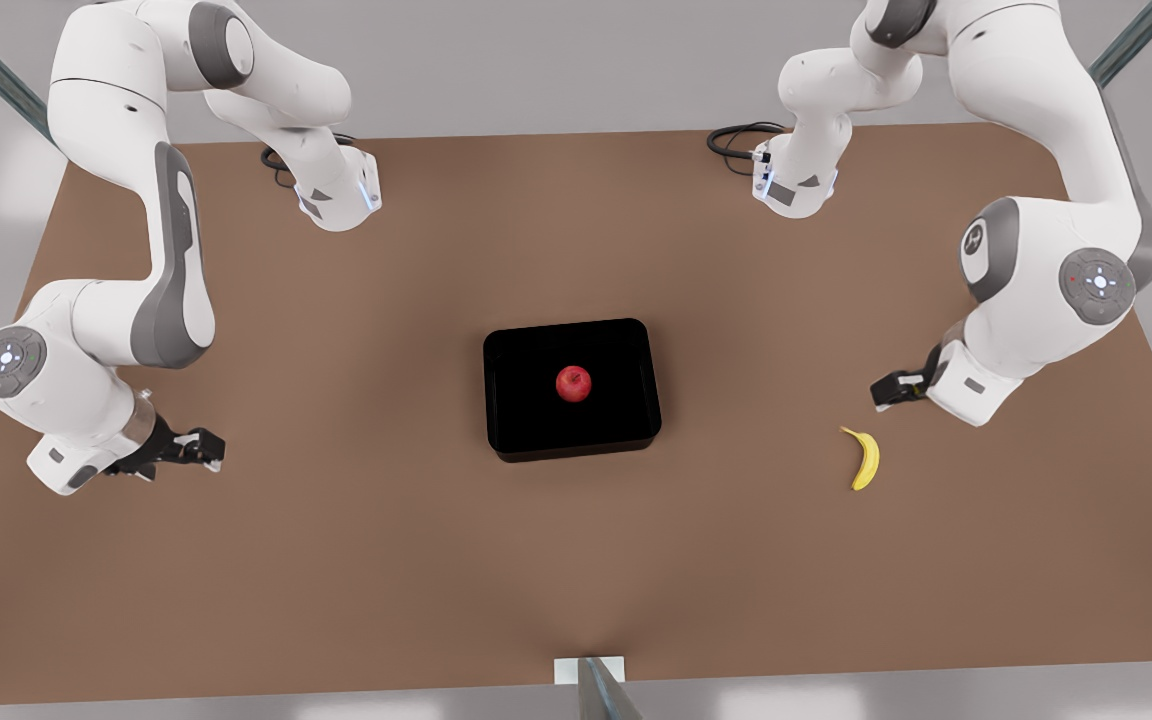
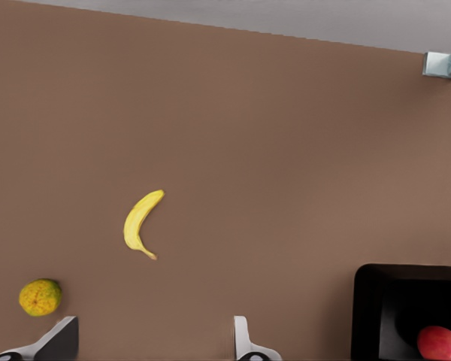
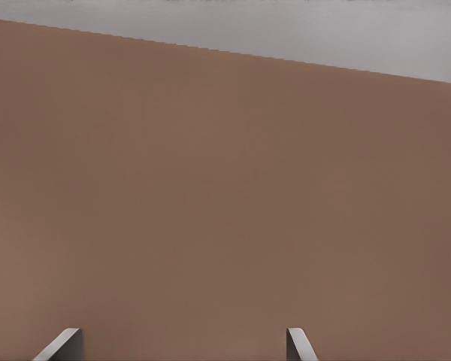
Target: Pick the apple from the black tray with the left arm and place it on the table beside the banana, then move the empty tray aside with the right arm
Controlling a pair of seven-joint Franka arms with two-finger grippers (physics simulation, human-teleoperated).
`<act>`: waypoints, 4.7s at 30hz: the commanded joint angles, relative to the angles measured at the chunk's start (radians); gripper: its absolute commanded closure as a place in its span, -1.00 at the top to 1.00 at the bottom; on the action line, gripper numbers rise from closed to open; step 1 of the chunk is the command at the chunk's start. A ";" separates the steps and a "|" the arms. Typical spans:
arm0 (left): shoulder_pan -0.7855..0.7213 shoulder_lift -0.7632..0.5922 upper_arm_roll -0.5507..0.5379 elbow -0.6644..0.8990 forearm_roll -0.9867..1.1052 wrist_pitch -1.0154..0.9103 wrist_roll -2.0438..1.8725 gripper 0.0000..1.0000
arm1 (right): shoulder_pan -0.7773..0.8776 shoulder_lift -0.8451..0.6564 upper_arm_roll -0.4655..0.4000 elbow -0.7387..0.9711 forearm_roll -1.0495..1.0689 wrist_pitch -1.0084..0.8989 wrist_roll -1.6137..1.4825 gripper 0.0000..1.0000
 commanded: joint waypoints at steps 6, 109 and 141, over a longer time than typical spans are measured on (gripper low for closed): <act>-0.402 0.153 -0.015 0.074 0.141 0.141 -0.491 1.00 | -0.002 0.296 -0.001 0.134 0.002 0.097 -0.086 1.00; -0.131 -0.037 0.119 -0.044 0.072 -0.014 0.249 1.00 | 0.299 0.454 0.364 0.140 0.025 -0.113 0.778 1.00; -0.137 -0.035 0.117 -0.052 0.100 -0.017 0.245 1.00 | 0.232 0.436 0.405 0.131 0.032 -0.177 0.666 -0.69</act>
